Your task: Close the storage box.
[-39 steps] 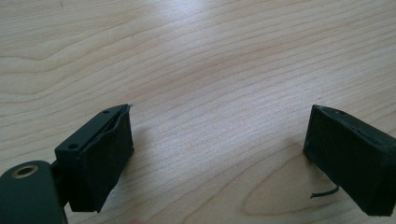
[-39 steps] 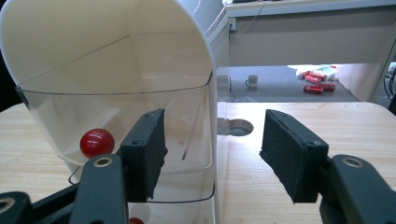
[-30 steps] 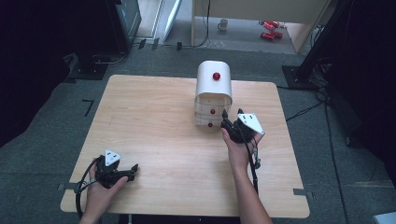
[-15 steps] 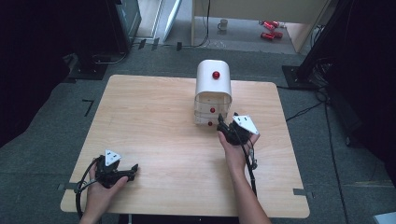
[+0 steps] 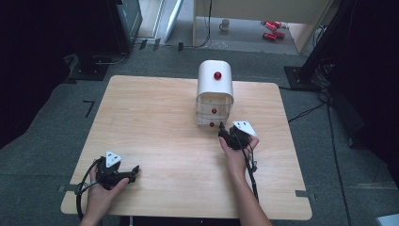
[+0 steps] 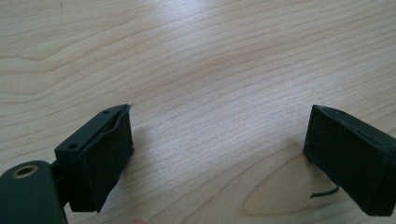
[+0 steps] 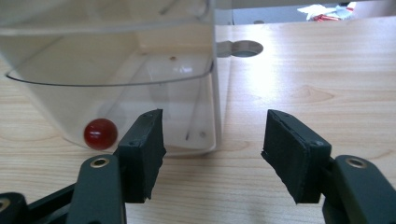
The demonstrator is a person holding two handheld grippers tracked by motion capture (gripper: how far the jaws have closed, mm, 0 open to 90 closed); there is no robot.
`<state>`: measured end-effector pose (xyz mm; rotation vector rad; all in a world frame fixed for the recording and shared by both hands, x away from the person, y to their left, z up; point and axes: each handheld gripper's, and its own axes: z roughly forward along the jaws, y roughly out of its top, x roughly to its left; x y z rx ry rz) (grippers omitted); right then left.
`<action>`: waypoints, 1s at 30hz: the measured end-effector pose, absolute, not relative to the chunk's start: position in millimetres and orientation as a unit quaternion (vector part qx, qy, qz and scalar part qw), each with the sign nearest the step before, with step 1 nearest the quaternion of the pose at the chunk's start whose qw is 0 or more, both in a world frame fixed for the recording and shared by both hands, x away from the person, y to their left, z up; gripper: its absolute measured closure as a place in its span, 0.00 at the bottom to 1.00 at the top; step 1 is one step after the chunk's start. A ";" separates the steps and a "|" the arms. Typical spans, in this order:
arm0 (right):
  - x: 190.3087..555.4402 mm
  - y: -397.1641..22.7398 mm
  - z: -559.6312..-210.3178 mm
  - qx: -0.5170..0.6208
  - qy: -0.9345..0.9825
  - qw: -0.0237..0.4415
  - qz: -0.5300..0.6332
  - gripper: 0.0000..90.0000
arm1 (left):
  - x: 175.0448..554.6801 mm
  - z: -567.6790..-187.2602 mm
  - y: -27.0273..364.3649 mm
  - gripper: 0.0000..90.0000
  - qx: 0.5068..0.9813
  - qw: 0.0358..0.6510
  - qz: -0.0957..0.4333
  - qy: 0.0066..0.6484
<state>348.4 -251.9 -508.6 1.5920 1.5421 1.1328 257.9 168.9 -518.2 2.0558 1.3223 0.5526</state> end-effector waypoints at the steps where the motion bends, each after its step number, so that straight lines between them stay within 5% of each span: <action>1: 349.2 -252.3 -510.0 0.608 0.585 0.320 0.430 0.43 | 257.9 -518.2 168.9 0.09 0.779 0.313 0.209 0.501; 24: 325.8 -269.9 -512.8 0.610 0.602 0.300 0.420 0.41 | 258.0 -518.2 169.0 0.09 0.780 0.313 0.209 0.501; 30: 297.8 -293.1 -516.5 0.614 0.641 0.258 0.382 0.28 | 258.1 -518.2 168.9 0.09 0.780 0.313 0.209 0.501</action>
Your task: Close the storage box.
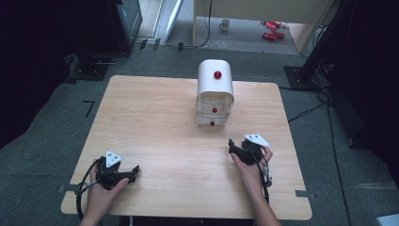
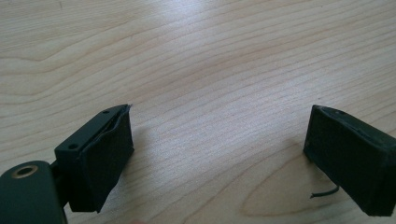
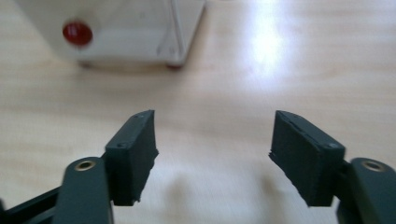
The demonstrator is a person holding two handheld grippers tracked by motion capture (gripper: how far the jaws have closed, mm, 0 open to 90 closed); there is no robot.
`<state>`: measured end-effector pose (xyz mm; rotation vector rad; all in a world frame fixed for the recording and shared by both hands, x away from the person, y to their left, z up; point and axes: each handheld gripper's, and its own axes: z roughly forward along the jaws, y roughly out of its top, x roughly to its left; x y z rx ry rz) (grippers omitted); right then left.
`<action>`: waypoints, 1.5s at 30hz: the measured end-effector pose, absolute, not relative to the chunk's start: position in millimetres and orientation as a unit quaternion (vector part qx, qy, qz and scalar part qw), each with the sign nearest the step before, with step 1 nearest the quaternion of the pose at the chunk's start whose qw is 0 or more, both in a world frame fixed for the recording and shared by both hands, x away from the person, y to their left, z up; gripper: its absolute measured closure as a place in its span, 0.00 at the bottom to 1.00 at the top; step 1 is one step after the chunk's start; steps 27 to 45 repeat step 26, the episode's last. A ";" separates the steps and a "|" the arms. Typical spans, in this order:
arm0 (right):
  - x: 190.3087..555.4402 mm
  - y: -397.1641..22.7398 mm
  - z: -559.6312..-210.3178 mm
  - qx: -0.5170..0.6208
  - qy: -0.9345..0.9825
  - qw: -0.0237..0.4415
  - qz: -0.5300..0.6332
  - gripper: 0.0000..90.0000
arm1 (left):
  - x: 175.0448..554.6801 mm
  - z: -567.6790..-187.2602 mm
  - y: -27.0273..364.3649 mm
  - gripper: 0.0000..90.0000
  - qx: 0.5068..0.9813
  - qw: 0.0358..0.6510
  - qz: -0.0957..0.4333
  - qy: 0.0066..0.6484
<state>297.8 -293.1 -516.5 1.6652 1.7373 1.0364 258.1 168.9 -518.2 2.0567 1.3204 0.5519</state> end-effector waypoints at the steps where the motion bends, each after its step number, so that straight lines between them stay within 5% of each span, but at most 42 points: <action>1: 297.8 -293.1 -516.5 0.614 0.641 0.258 0.382 0.28 | 258.1 -518.2 168.9 0.09 0.780 0.313 0.209 0.500; 8: 260.4 -317.0 -517.5 0.604 0.682 0.237 0.337 0.17 | 258.1 -518.2 168.9 0.09 0.780 0.313 0.209 0.501; 45: 250.7 -319.7 -524.5 0.594 0.697 0.250 0.315 0.16 | 258.2 -518.2 169.1 0.09 0.779 0.312 0.210 0.502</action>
